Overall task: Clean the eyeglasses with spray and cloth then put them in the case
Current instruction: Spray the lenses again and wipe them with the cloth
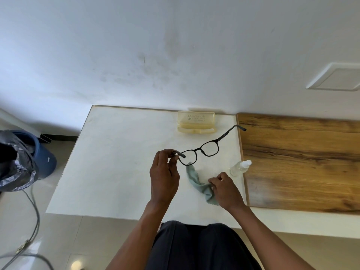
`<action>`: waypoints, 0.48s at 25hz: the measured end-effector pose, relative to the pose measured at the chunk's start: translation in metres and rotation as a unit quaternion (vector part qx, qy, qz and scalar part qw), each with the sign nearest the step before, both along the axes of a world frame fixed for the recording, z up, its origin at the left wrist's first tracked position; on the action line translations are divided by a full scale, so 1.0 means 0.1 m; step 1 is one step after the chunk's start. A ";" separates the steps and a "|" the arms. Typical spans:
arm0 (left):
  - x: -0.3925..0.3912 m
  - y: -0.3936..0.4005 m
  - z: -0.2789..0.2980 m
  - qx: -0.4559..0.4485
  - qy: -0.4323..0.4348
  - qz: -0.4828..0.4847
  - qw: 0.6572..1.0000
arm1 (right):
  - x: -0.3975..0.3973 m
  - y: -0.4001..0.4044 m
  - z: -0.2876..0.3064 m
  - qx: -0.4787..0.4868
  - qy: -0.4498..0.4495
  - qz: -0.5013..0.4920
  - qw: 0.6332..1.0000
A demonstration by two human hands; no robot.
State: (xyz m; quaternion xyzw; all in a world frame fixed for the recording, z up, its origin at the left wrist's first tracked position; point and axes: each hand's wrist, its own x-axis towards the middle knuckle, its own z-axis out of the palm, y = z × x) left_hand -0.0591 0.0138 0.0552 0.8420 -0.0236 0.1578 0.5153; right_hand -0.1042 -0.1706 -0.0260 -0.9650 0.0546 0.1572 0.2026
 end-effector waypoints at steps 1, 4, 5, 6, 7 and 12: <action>0.00 0.00 0.00 0.000 -0.002 -0.001 1.000 | 0.00 0.00 0.01 0.007 0.002 -0.005 1.000; 0.00 0.00 0.01 -0.002 0.001 0.000 1.000 | 0.01 0.03 0.08 0.070 0.006 -0.060 0.996; 0.00 0.00 0.00 -0.003 0.004 0.001 1.000 | 0.02 0.03 0.13 0.117 0.016 -0.100 0.988; 0.00 -0.01 0.00 -0.004 0.005 0.002 1.000 | 0.02 0.03 0.18 0.176 0.036 -0.143 0.973; 0.00 -0.01 0.00 -0.005 0.006 0.003 1.000 | 0.03 0.03 0.23 0.241 0.058 -0.184 0.951; 0.00 -0.02 0.02 -0.010 0.008 0.002 1.000 | 0.07 0.04 0.52 0.435 0.054 -0.264 0.859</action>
